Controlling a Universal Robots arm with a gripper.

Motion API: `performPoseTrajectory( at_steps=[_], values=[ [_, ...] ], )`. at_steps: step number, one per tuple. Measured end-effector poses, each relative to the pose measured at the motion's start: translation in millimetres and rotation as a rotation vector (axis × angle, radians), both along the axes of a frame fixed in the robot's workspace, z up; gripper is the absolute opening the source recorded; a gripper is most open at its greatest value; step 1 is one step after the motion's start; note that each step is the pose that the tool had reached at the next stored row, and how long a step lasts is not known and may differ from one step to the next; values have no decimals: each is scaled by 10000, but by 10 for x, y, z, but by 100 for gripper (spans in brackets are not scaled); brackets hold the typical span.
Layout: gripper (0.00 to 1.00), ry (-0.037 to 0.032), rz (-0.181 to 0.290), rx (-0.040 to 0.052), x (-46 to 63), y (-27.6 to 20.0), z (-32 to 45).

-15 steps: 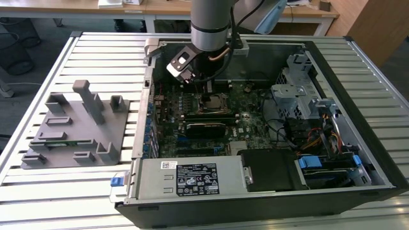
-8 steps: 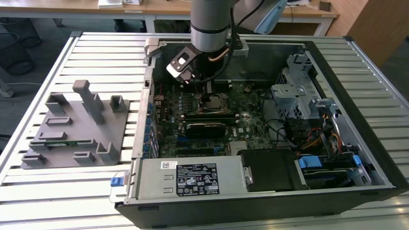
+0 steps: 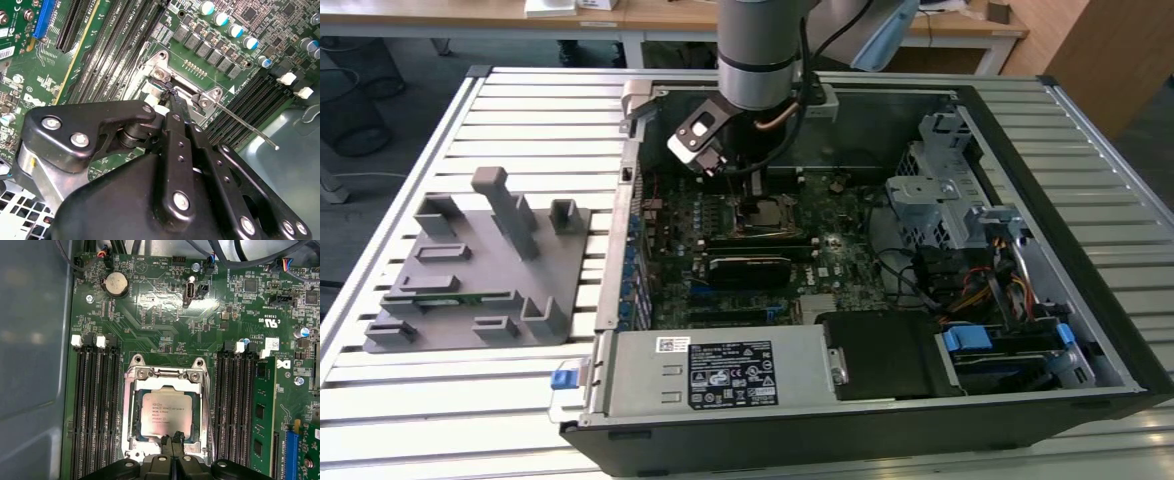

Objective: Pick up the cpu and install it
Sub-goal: 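Close the cpu cover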

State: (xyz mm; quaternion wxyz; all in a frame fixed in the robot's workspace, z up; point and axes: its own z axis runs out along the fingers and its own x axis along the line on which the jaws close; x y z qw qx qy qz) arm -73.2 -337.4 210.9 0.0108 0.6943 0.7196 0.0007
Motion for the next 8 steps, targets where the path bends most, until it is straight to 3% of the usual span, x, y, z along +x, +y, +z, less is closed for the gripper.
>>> performPoseTrajectory(
  at_steps=[8],
  values=[
    [11, -1, 0, 1, -1, 0, -23]
  ],
)
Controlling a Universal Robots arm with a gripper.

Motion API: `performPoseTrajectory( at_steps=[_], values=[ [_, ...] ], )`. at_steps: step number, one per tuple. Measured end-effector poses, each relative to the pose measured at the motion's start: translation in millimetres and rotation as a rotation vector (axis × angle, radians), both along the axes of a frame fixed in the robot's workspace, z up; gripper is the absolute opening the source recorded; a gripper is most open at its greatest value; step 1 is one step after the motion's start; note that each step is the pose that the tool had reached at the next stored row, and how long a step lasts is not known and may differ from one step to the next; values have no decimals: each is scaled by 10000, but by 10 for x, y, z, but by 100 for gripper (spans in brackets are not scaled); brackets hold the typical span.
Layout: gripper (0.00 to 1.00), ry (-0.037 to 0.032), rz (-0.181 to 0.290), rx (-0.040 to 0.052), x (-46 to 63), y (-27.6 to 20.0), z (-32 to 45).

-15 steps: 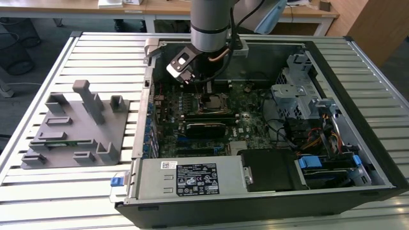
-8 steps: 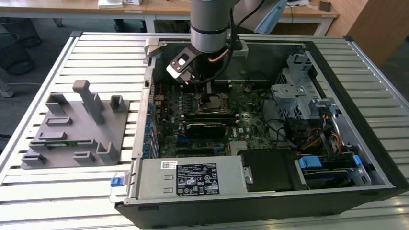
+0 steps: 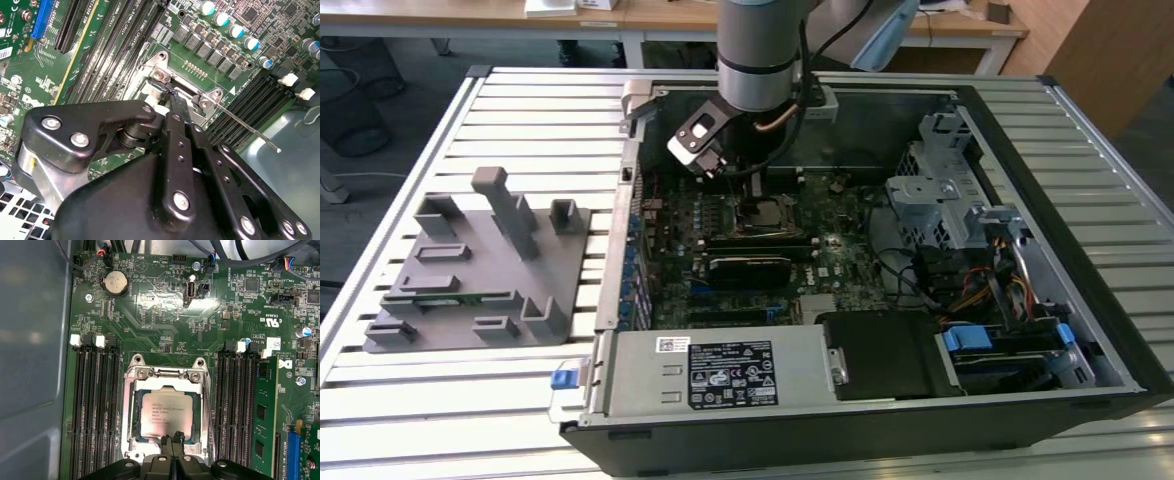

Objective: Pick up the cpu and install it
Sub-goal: 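Close the cpu cover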

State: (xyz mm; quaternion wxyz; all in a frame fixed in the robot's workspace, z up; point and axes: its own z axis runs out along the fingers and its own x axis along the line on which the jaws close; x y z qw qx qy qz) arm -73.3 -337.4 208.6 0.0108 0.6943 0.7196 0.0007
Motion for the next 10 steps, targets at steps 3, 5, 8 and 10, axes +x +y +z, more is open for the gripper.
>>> performPoseTrajectory(
  at_steps=[3, 5, 8, 10],
  values=[
    [11, 1, 0, 0, -1, 0, -15],
    [11, 1, 0, -1, -2, 0, -23],
    [11, 1, 0, -1, -2, 0, -31],
    [11, 0, 0, 0, -2, 0, -38]
  ],
)
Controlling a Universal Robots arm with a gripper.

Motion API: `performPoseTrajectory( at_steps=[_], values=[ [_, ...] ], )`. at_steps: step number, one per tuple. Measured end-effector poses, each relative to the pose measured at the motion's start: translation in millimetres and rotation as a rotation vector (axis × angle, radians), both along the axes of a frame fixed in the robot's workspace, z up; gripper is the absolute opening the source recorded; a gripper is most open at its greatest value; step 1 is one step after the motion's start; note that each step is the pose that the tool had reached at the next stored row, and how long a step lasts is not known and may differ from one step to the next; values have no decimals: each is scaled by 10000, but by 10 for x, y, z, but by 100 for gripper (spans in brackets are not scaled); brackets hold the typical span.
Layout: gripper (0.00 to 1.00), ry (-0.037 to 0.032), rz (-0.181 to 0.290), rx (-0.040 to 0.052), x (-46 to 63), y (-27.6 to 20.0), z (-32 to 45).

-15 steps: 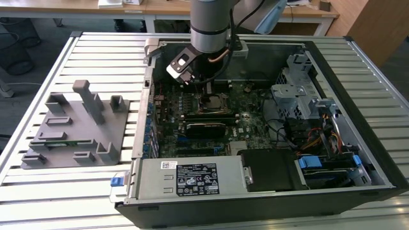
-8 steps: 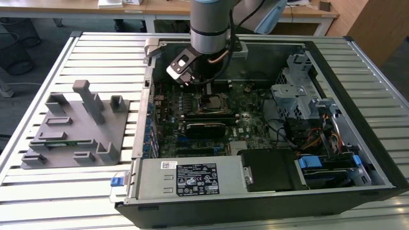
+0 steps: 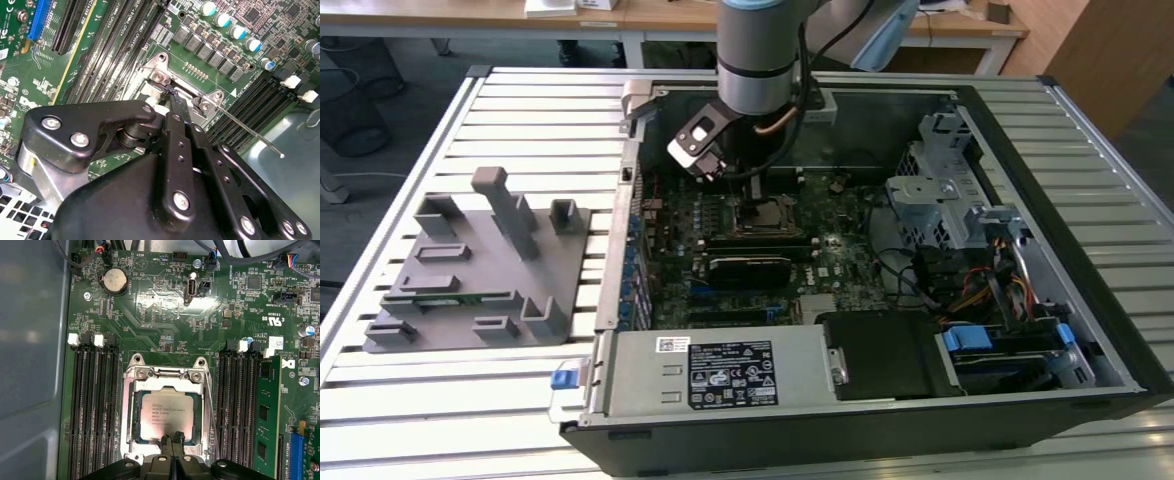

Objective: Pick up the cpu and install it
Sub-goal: 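Close the cpu cover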

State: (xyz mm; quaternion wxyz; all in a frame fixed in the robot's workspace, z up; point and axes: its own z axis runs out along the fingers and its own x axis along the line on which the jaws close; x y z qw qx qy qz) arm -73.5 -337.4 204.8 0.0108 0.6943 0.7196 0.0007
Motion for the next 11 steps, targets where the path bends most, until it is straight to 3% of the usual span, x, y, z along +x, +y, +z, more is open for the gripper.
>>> performPoseTrajectory(
  at_steps=[11],
  values=[
    [11, 0, -1, 1, -3, 0, -35]
  ],
)
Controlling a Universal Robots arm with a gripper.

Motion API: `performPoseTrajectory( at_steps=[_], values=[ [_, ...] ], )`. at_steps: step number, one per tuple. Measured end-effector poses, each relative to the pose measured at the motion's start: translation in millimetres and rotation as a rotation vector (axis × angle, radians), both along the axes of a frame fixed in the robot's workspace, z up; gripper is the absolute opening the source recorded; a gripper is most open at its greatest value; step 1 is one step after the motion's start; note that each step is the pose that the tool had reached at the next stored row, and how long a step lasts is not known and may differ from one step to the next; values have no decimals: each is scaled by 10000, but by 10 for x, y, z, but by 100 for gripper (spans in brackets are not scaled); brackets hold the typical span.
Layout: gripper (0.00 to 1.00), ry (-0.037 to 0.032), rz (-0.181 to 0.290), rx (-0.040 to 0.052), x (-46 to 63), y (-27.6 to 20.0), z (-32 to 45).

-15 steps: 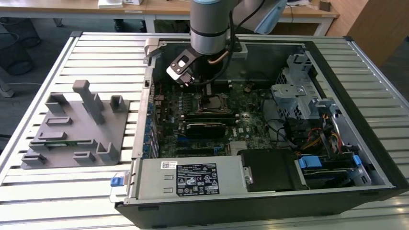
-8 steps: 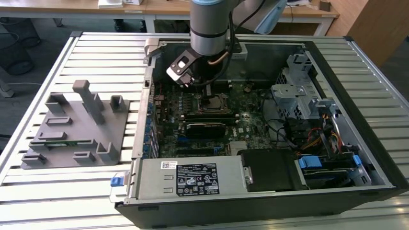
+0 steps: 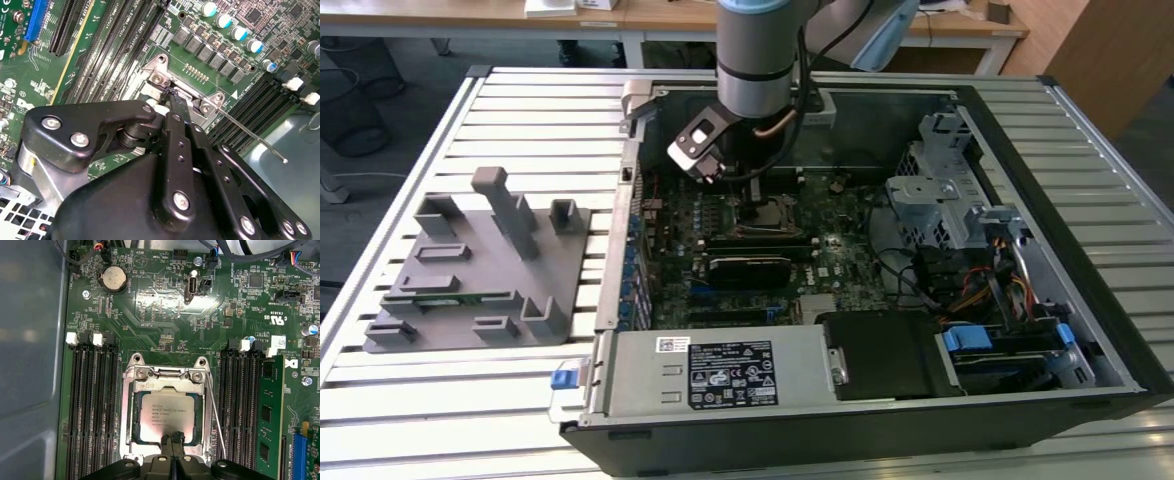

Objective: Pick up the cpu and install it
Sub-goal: 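Close the cpu cover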

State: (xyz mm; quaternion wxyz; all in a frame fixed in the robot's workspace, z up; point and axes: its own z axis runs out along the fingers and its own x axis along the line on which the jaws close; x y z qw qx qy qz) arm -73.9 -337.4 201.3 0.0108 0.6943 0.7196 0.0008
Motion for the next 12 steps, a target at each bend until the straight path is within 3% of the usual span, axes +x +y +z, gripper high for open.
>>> performPoseTrajectory(
  at_steps=[12],
  values=[
    [11, 2, 0, -2, -2, 0, -27]
  ],
)
